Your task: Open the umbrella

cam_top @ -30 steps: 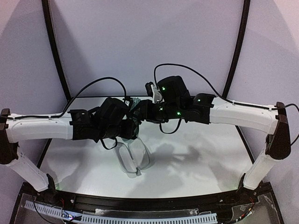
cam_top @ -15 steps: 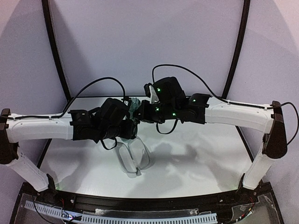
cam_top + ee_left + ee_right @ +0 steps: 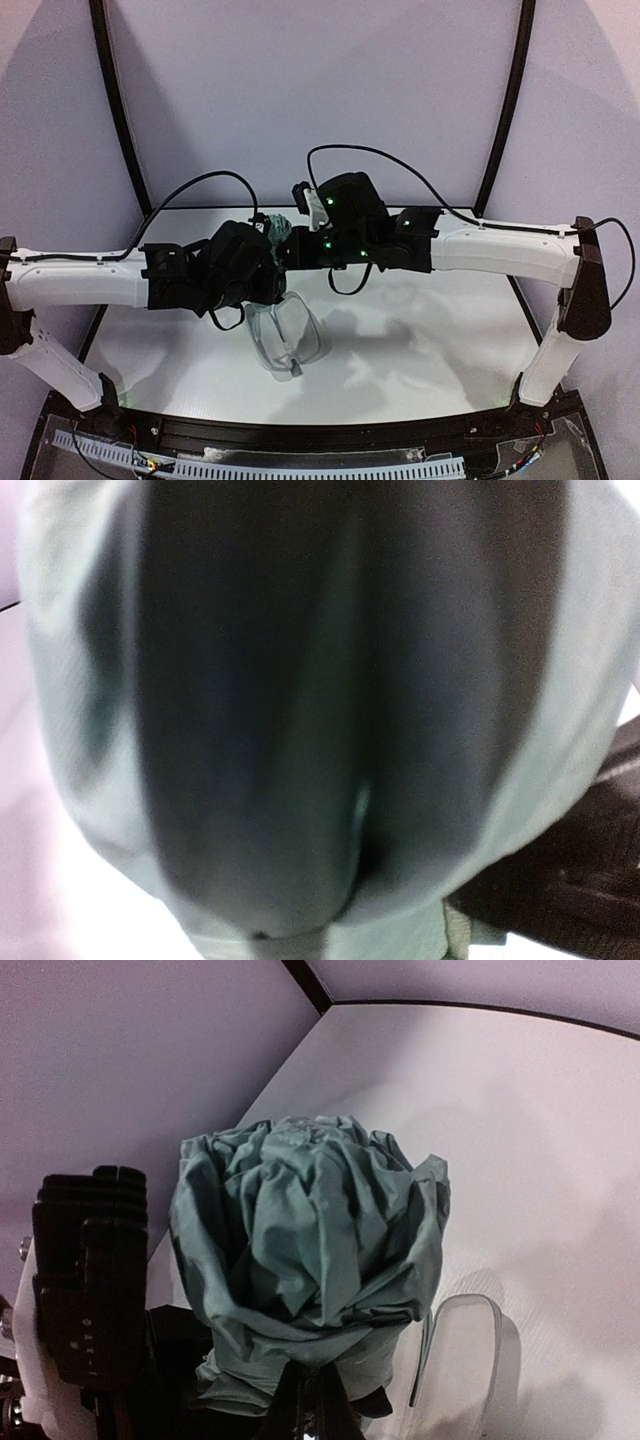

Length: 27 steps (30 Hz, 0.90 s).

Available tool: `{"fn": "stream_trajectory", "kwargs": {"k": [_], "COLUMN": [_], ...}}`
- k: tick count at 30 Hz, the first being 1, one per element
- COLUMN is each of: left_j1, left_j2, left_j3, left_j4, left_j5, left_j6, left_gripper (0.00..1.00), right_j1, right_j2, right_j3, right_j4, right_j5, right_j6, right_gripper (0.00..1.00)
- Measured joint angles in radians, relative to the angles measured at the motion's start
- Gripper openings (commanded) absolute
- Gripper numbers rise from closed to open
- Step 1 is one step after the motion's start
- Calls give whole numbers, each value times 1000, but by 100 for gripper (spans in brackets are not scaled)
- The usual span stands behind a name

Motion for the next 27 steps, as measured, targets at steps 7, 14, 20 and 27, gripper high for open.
{"fn": "stream_trajectory", "kwargs": {"k": [7,14,20,27], "left_j1": [-12,-4,42,76], "left_j2": [-23,-53,-99,-135], "left_j3": [0,-1,-39,-85], "left_j4": [-45,-51,-13,-5], "left_j5": [3,64,189,258], "left_j6": [-42,-57,-80,-107], "left_gripper": [1,1,1,1], "right_j1": [11,-10,-37,-45], "right_j2": [-59,-103,-104,-68], "right_j3": [-132,-211,-234,-230], "right_j4": [125,196,244,255], "right_j5": [3,-15,-69,-90], "right_j6": [-67,-90,-119,-148], "right_gripper": [0,0,0,0]}}
